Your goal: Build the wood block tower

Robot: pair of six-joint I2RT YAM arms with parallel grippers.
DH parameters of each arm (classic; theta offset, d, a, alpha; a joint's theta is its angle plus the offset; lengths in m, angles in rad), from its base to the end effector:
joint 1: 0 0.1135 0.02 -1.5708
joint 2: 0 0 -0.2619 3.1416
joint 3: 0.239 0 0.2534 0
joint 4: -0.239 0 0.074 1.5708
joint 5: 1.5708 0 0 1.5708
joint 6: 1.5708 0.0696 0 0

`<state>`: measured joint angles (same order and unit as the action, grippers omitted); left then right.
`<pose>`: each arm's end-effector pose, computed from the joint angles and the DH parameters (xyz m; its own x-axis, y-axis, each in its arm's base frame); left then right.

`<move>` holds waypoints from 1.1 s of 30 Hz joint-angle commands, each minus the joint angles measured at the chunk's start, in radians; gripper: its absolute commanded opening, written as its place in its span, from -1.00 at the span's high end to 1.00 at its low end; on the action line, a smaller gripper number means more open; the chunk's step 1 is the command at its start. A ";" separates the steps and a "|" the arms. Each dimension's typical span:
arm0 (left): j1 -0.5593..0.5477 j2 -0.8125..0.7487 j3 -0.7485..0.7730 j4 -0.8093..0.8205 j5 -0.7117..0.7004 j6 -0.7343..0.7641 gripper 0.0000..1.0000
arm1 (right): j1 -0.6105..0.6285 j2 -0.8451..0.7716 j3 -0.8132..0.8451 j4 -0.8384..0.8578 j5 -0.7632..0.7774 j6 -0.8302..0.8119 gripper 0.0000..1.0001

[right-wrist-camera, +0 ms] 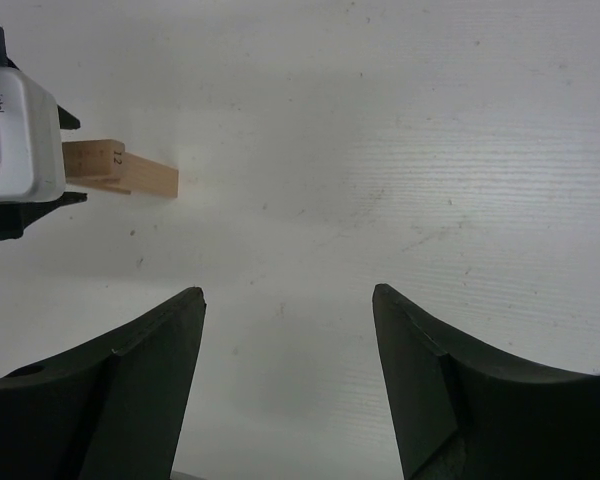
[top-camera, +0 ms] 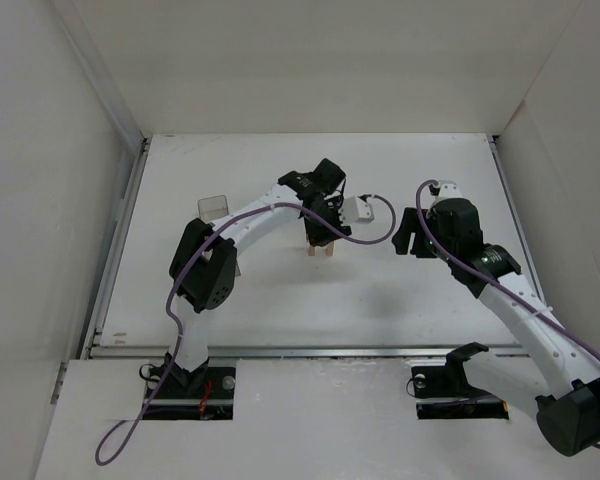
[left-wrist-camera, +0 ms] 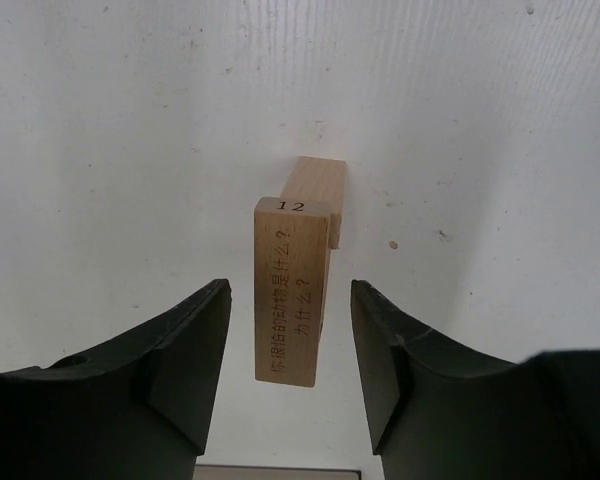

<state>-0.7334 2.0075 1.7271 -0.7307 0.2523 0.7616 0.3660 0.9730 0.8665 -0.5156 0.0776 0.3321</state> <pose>0.3294 -0.3202 0.2205 0.0596 0.8457 -0.5302 0.9748 0.0650 0.2133 0.2263 0.0810 0.2799 -0.6116 0.1137 -0.7830 -0.1043 0.9694 0.2222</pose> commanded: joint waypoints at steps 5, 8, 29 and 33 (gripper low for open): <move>-0.006 -0.033 0.020 0.022 0.010 -0.007 -0.21 | -0.007 -0.011 -0.007 0.035 -0.012 0.001 -0.48; -0.006 -0.047 0.044 0.022 0.021 -0.030 -0.24 | -0.007 -0.011 -0.007 0.035 -0.012 0.001 -0.54; 0.715 -0.484 -0.118 0.401 -0.550 -0.871 -0.52 | -0.016 -0.071 0.203 -0.063 0.735 0.131 -1.00; 0.735 -0.529 -0.173 0.427 -0.680 -0.811 -0.68 | -0.016 -0.080 0.212 -0.072 0.812 0.131 -1.00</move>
<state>0.0154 1.5555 1.5711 -0.3771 -0.2882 -0.0357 0.3542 0.9085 1.0279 -0.5777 0.7586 0.4484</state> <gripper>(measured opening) 0.833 0.998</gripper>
